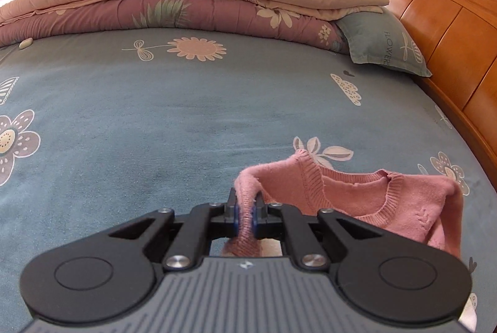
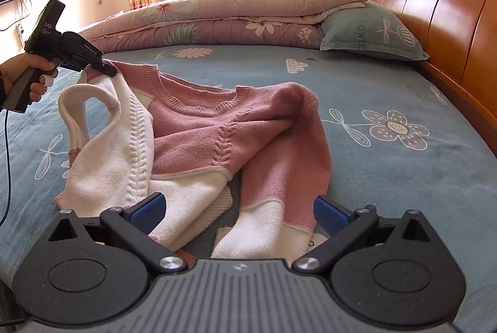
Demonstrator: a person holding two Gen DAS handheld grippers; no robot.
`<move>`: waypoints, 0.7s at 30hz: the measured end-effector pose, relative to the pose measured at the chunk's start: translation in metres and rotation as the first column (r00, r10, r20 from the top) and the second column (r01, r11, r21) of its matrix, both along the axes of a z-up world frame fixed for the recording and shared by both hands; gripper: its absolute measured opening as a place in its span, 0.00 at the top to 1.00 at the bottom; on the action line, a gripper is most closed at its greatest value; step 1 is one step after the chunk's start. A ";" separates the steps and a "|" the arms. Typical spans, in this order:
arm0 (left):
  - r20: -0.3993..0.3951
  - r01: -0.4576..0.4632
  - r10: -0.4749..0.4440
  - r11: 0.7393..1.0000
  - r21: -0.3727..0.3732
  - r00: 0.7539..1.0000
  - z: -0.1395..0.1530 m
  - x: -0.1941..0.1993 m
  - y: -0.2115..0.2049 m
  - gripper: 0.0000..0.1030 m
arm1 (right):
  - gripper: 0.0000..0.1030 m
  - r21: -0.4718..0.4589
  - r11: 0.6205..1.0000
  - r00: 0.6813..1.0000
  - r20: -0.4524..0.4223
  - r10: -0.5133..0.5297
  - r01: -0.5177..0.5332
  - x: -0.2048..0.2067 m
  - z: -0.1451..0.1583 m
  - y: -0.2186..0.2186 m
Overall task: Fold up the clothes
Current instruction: 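Lift and pull the held pink edge away to flatten the sweater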
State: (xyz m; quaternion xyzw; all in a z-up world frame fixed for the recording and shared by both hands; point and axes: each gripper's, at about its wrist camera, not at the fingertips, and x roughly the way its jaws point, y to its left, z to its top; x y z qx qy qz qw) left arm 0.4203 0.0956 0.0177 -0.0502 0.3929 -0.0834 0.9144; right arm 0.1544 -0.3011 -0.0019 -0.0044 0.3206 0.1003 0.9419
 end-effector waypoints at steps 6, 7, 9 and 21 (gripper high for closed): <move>-0.053 -0.097 0.098 0.995 0.018 0.994 -0.031 0.040 -0.004 0.94 | 0.00 -0.013 0.999 0.999 -0.017 -0.036 0.036 0.005 -0.006 -0.009; -0.075 -0.115 0.116 0.993 0.015 0.990 -0.038 0.046 -0.003 0.94 | 0.00 -0.012 0.999 0.999 -0.020 -0.041 0.041 0.005 -0.007 -0.011; -0.114 -0.124 0.126 0.992 0.028 0.985 -0.056 0.051 -0.003 0.94 | 0.00 -0.009 0.999 0.998 -0.027 -0.050 0.049 0.006 -0.009 -0.014; -0.160 -0.249 0.249 0.968 0.021 0.955 -0.074 0.032 0.025 0.91 | 0.00 0.005 0.998 0.997 -0.044 -0.066 0.066 0.005 -0.015 -0.018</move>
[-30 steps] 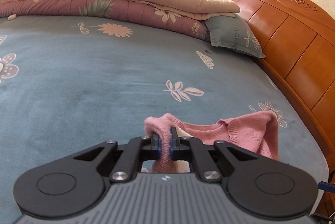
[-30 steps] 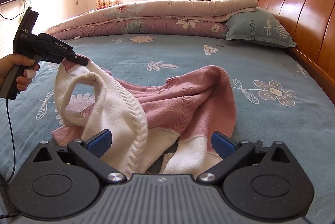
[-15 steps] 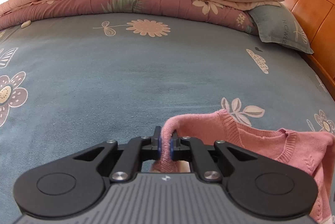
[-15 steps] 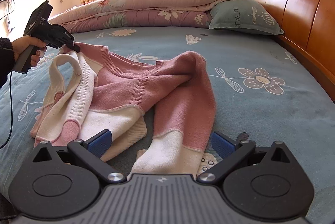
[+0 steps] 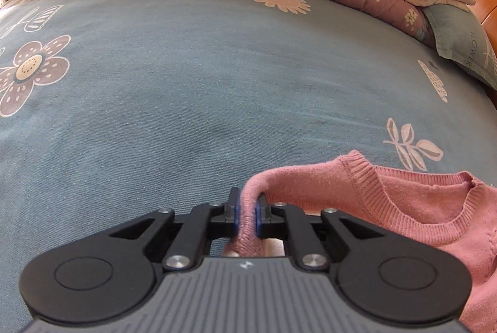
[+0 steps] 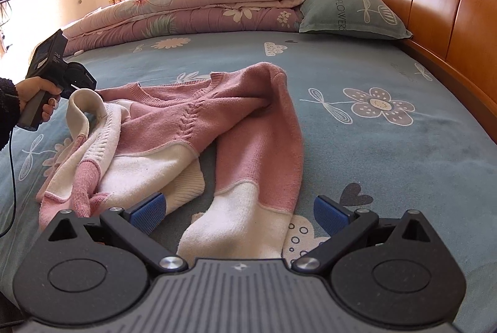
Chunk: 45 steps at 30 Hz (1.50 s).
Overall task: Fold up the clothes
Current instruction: 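Lift and pull the held pink edge away to flatten the sweater, then open the left gripper and move it over the folded pink sleeve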
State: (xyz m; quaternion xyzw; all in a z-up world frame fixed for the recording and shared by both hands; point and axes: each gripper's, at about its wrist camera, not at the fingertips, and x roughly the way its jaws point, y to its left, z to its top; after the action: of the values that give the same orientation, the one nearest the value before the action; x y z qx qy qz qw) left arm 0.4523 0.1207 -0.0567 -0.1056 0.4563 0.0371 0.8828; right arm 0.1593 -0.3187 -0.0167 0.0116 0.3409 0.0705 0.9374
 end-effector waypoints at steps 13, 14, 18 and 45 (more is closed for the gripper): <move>0.011 0.015 -0.015 1.000 -0.006 1.000 0.035 -0.045 0.020 0.69 | 0.00 0.017 0.999 1.000 0.011 0.029 -0.029 -0.022 0.011 0.009; 0.018 0.019 -0.019 1.000 -0.008 1.000 0.038 -0.054 0.021 0.60 | 0.00 0.019 0.999 0.999 0.015 0.033 -0.033 -0.025 0.012 0.011; 0.010 0.089 -0.089 0.996 -0.012 0.996 0.039 -0.101 0.012 0.50 | 0.00 0.032 0.998 0.998 0.024 0.053 -0.054 -0.037 0.017 0.016; 0.073 0.280 -0.279 0.960 -0.013 0.958 0.012 -0.233 -0.121 0.31 | 0.00 0.056 0.995 0.997 0.020 0.076 -0.077 -0.088 0.018 0.020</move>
State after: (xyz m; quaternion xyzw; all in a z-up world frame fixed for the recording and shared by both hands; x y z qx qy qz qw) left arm 0.2191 -0.0003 -0.0444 -0.0514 0.4358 -0.0970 0.8933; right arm 0.0710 -0.2984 0.0013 0.0242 0.3307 0.1160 0.9363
